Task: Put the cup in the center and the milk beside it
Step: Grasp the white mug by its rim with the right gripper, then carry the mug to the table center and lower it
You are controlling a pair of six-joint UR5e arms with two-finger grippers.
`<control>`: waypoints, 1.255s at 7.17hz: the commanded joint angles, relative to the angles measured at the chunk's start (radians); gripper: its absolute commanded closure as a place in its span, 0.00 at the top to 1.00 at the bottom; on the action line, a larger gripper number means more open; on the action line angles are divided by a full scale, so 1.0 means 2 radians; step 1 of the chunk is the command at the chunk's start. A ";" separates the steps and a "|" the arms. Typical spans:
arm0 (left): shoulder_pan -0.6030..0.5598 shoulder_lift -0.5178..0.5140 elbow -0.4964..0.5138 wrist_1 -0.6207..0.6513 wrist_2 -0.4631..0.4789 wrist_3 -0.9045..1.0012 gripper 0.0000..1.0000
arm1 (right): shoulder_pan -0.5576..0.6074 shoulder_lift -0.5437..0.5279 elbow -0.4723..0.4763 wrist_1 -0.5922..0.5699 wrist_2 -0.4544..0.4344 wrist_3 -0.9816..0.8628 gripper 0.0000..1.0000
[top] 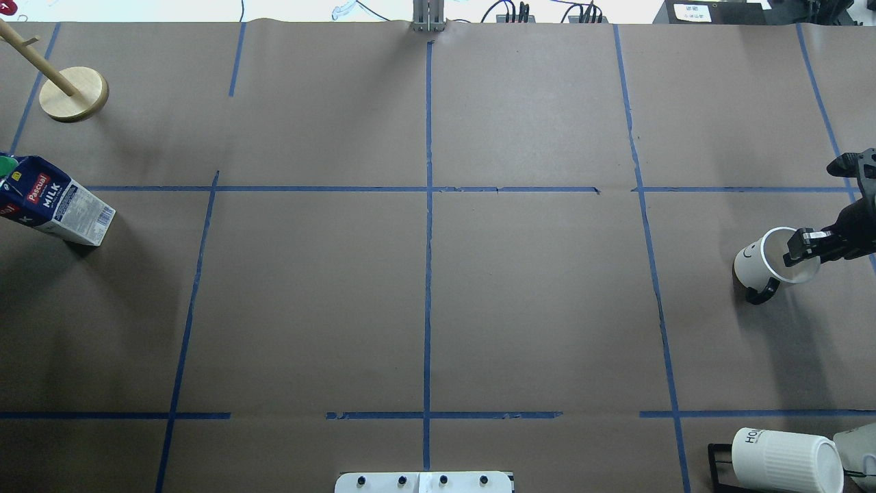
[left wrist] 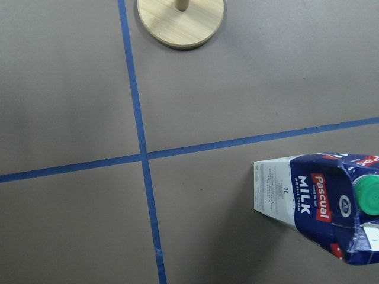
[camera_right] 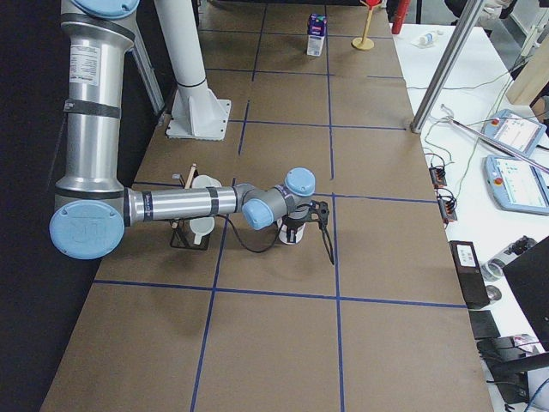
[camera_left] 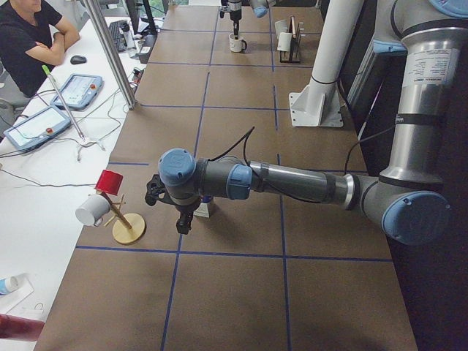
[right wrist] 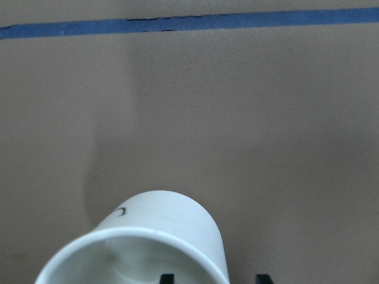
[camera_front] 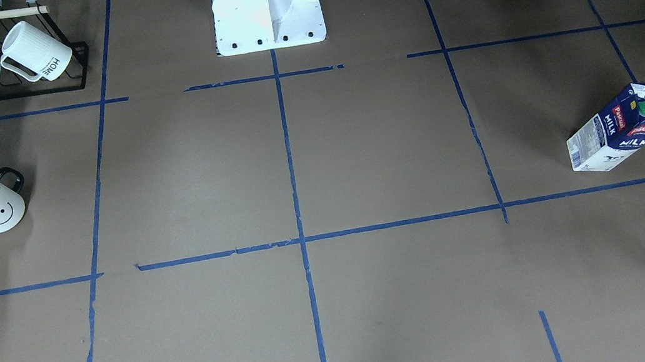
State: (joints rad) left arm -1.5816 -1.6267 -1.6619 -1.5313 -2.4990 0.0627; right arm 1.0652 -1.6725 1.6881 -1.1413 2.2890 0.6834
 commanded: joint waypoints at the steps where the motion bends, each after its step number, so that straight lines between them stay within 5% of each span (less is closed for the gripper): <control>1: 0.000 0.000 -0.010 -0.004 -0.001 -0.031 1.00 | 0.018 0.000 0.014 -0.001 0.010 0.000 0.00; 2: 0.000 0.000 -0.010 -0.004 -0.001 -0.030 1.00 | 0.036 -0.002 0.038 -0.012 0.023 0.000 0.00; 5: 0.000 0.000 -0.025 0.000 0.001 -0.033 1.00 | 0.047 0.051 0.128 -0.169 0.043 0.001 0.00; 7: 0.000 0.000 -0.032 -0.002 0.001 -0.034 1.00 | -0.040 0.138 0.127 -0.195 0.038 0.158 0.00; 9: -0.001 0.000 -0.036 -0.001 0.001 -0.035 1.00 | -0.127 0.256 0.072 -0.219 -0.029 0.268 0.00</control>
State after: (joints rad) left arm -1.5819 -1.6262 -1.7292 -1.5345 -2.4975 -0.0064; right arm 0.9109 -1.3009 1.8988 -1.5456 2.3032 1.0933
